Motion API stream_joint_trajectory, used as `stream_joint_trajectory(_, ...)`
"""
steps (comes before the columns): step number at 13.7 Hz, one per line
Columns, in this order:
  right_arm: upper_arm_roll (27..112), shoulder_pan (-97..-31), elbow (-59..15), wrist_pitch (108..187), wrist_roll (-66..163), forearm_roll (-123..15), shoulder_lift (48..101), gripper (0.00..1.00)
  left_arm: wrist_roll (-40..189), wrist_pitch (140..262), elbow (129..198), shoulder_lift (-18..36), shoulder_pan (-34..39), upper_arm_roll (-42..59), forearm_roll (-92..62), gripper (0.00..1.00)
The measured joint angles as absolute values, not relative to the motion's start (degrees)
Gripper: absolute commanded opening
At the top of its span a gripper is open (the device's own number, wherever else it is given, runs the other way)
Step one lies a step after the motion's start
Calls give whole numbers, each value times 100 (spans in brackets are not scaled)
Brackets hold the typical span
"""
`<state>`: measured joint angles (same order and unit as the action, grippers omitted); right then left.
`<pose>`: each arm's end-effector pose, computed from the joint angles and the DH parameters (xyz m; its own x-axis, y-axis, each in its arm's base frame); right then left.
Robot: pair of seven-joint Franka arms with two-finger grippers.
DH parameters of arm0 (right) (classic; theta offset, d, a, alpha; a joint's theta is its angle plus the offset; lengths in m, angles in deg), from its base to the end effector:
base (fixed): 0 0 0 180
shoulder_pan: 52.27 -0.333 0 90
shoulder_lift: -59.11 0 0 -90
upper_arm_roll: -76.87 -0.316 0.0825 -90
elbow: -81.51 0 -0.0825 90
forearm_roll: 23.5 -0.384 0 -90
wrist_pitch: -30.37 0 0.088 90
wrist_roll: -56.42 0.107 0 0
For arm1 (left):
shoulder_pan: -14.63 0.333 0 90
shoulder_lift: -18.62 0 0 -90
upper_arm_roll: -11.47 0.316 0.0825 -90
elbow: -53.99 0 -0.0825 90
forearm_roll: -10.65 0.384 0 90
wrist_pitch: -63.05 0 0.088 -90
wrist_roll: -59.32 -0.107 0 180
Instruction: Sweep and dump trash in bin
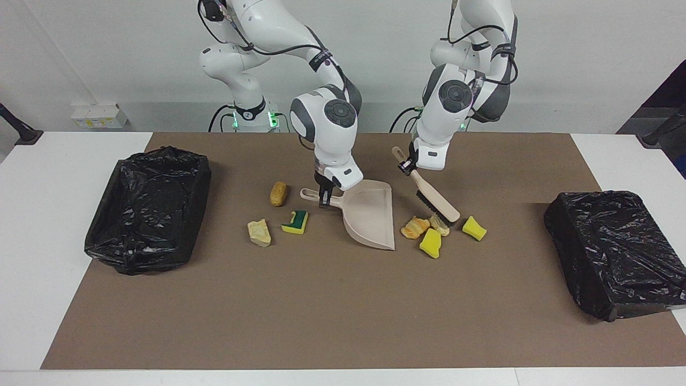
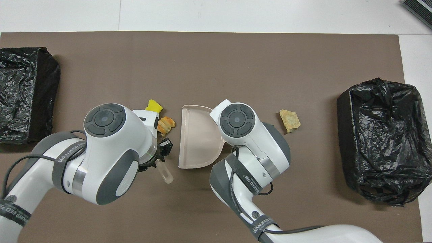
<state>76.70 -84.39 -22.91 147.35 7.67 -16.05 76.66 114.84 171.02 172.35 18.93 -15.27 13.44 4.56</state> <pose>0.5297 0.3261 0.3622 0.0916 0.9857 -0.1415 0.9958 -0.0919 0.0041 0.4616 -0.2536 0.4213 0.8483 0.4989 -0.1773 0.4904 -0.8666 -0.0924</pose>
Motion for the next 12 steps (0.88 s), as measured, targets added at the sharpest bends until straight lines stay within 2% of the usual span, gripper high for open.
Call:
stream_joint_trajectory(9, 7670, -8439, -2292, 14744, 767, -1605, 7666, 0, 8010, 16884, 17348, 1986, 111, 1402, 1037, 0)
stream_joint_trajectory(12, 7670, -8439, -2293, 14745, 767, -1605, 7666, 0, 7499, 16989, 17567, 1979, 221, 1395, 1251, 0)
